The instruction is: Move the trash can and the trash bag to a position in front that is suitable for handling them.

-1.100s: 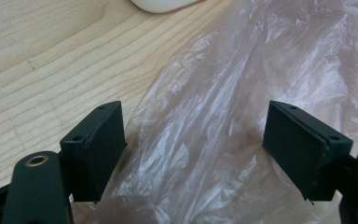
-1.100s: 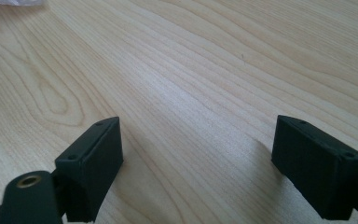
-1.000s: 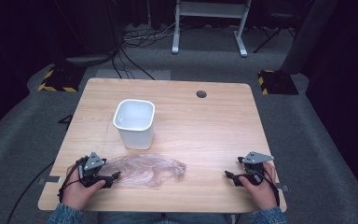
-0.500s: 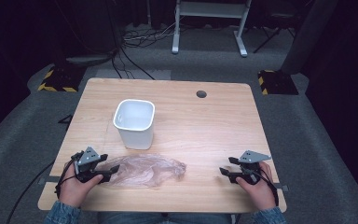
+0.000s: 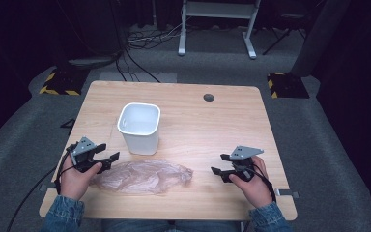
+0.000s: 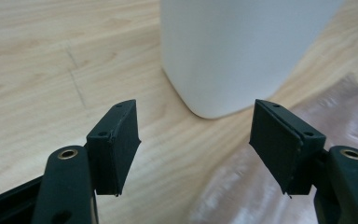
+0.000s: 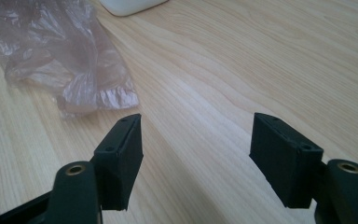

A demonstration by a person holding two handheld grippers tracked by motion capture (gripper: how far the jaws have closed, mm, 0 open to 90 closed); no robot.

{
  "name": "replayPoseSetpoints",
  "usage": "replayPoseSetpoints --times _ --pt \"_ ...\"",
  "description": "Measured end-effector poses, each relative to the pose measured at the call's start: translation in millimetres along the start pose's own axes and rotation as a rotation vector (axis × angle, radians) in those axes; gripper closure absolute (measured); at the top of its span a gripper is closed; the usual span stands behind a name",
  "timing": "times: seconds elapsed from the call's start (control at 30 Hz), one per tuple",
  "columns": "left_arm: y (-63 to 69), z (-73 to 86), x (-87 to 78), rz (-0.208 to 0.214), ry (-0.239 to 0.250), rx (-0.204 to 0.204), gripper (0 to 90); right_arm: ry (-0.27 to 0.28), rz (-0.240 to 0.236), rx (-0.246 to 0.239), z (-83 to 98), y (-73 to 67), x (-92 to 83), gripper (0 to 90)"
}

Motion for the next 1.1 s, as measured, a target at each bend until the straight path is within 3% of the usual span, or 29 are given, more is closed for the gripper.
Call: replayPoseSetpoints --times 0.03,0.1,0.13,0.17,0.23,0.33,0.37,0.4,0.5,0.57,0.63,0.73,0.77,0.8,0.83,0.97,1.1 --pt "-5.0 -3.1 4.4 -0.020 -0.004 0.015 32.5 -0.007 -0.003 -0.012 -4.9 -2.2 5.5 33.8" --pt "-7.9 -4.6 7.2 -0.020 -0.004 0.016 32.5 -0.014 -0.005 -0.025 -6.9 -3.7 8.2 33.3" --pt "-14.3 -7.1 16.8 -0.032 0.000 0.052 31.3 -0.019 -0.013 -0.038 -9.6 -6.8 12.9 33.5" --pt "-18.1 -7.1 23.1 -0.041 -0.005 0.062 30.4 -0.023 -0.017 -0.041 -10.5 -7.7 15.2 33.5" --pt "-25.0 -7.6 33.6 -0.050 -0.037 0.063 29.4 -0.028 -0.015 -0.040 -12.2 -9.0 18.8 33.5" --pt "-31.8 -9.0 40.1 -0.055 -0.021 0.039 29.5 -0.026 -0.017 -0.036 -14.8 -9.3 21.5 33.5" --pt "-38.1 -11.1 44.5 -0.054 0.002 0.004 29.8 -0.025 -0.018 -0.030 -15.5 -9.2 22.2 33.5" --pt "-41.1 -12.5 46.5 -0.063 0.010 -0.003 30.4 -0.024 -0.020 -0.031 -16.1 -8.6 23.0 33.5" --pt "-46.6 -18.3 53.8 -0.096 0.022 0.042 30.6 -0.027 -0.013 -0.021 -17.6 -7.7 25.4 33.5" --pt "-52.4 -18.7 61.3 -0.095 0.022 0.046 31.0 -0.025 -0.012 -0.008 -18.2 -6.9 26.5 33.7" --pt "-56.2 -18.1 69.4 -0.083 0.031 0.022 31.2 -0.021 -0.003 0.021 -17.8 -5.6 26.8 33.9" --pt "-57.0 -19.5 75.6 -0.063 0.038 0.027 34.4 -0.002 0.013 0.042 -17.4 -3.0 26.4 33.9" --pt "-53.7 -22.6 80.1 -0.001 0.064 0.029 36.4 0.002 0.017 0.046 -17.5 -2.0 26.5 33.9" --pt "-53.7 -22.6 80.1 -0.001 0.064 0.029 40.2 0.005 0.023 0.044 -17.8 -1.2 26.8 33.4" --pt "-49.6 -24.9 83.8 0.053 0.072 0.051 43.1 0.006 0.027 0.037 -18.3 -1.0 27.1 33.0" --pt "-41.4 -28.6 88.1 0.085 0.085 0.086 42.7 0.013 0.027 0.028 -20.2 -1.3 29.3 33.0" --pt "-22.1 -38.5 94.7 0.131 0.082 0.117 42.2 0.029 0.030 0.039 -22.6 -0.7 33.1 33.0"
Point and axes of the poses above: each handheld gripper's, and its own axes: x roughly forward along the jaws, z roughly out of its underside, y roughly to its right, the point moved 1 cm from there along x, roughly forward along the jaws, and after that the axes turned 14 degrees about x, right-handed, at the moved point
